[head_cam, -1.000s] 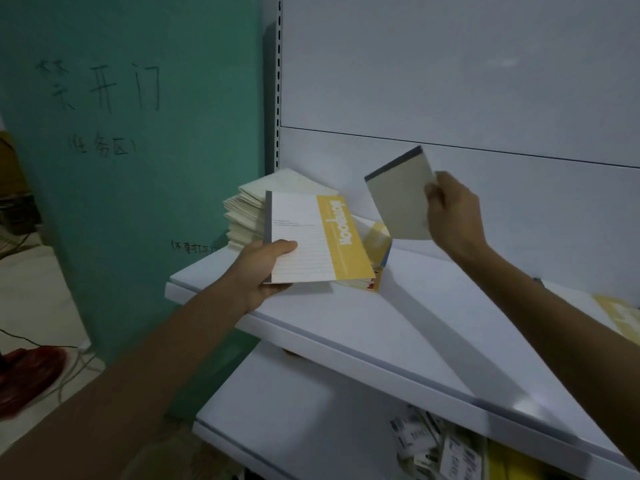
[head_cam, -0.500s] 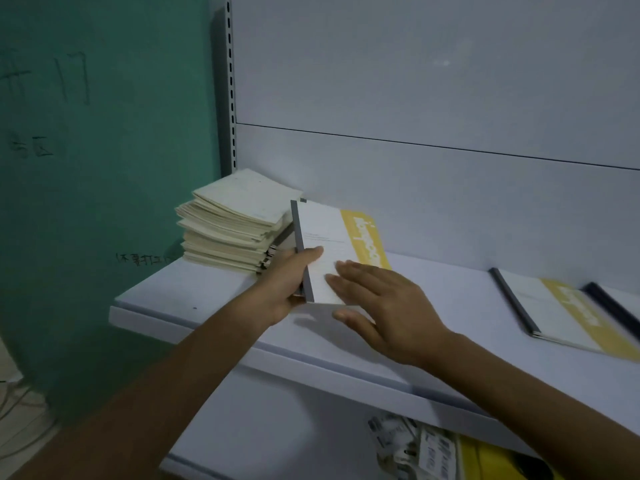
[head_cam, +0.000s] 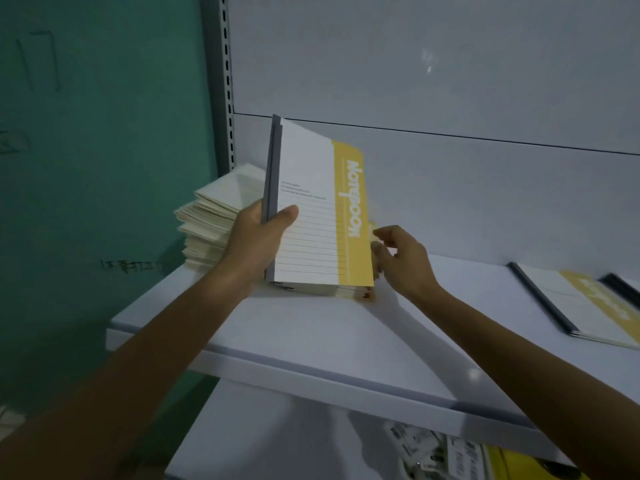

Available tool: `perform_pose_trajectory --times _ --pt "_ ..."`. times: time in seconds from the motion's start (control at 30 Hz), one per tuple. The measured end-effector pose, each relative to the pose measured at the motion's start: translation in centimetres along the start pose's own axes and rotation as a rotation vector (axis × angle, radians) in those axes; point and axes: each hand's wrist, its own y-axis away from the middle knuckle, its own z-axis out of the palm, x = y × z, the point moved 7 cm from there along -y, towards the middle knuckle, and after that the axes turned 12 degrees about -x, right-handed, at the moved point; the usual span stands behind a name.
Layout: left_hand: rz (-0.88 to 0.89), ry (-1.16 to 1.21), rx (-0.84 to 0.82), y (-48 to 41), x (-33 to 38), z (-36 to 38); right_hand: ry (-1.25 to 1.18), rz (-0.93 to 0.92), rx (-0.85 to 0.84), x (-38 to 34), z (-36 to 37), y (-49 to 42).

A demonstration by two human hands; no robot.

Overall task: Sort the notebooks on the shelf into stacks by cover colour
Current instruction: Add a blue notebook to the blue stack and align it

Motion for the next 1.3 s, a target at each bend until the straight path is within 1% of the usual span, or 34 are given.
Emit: perform_pose_trajectory --times 0.07,0.1,0.2,0.27,0.33,0.43,0.57,0.7,0.77,0.9,0.93,1.0,1.07,1.17,1.23,1.3 --pt "-0.012 0.009 0.003 0.2 -0.4 -1.3 -0.058 0.102 -0.067 -0.4 1.9 -1.0" --pt "-0.022 0.017 0.003 0.2 -0.8 -1.8 -0.090 0.161 -0.074 -0.5 2.5 -1.4" --pt "-0.061 0.016 0.010 0.3 -2.0 -2.5 -0.132 0.359 -0.023 0.5 3.0 -1.8" --pt "-0.080 0.024 0.023 0.1 -2.5 -2.8 -0.320 0.478 -0.046 1.4 3.3 -1.5" --pt "-0.080 0.045 0.027 -0.1 -2.7 -2.8 -0.525 0.525 -0.094 1.9 3.7 -1.1" --pt "-0.091 0.056 0.014 0.1 -3.2 -2.8 -0.576 0.509 -0.071 2.0 3.0 -0.6" --pt "-0.106 0.059 0.016 0.3 -3.7 -3.4 -0.583 0.484 0.065 2.9 1.4 -0.1" --pt "-0.118 0.085 0.049 0.1 -4.0 -4.1 -0.671 0.445 0.242 3.1 -1.3 0.3" --pt "-0.128 0.083 0.046 0.2 -4.1 -3.7 -0.708 0.392 0.334 2.7 -3.2 0.7" --pt "-0.144 0.075 0.033 0.6 -4.2 -1.8 -0.740 0.258 0.582 1.5 -8.7 3.2" --pt "-0.146 0.072 0.029 0.7 -4.1 -1.1 -0.741 0.225 0.619 1.3 -10.0 4.0" --pt "-0.150 0.074 0.009 0.9 -3.8 1.0 -0.736 0.173 0.627 0.8 -12.1 5.8" --pt "-0.151 0.073 -0.035 1.2 -3.4 3.8 -0.736 0.165 0.563 1.0 -12.9 7.6" --pt "-0.164 0.101 -0.113 2.1 -2.9 9.2 -0.752 0.208 0.454 2.7 -12.9 10.8" --pt "-0.184 0.128 -0.150 3.1 -2.7 13.0 -0.754 0.246 0.431 4.2 -13.5 13.5" --pt "-0.197 0.163 -0.191 4.4 -2.3 17.1 -0.740 0.270 0.451 5.8 -15.1 16.5"
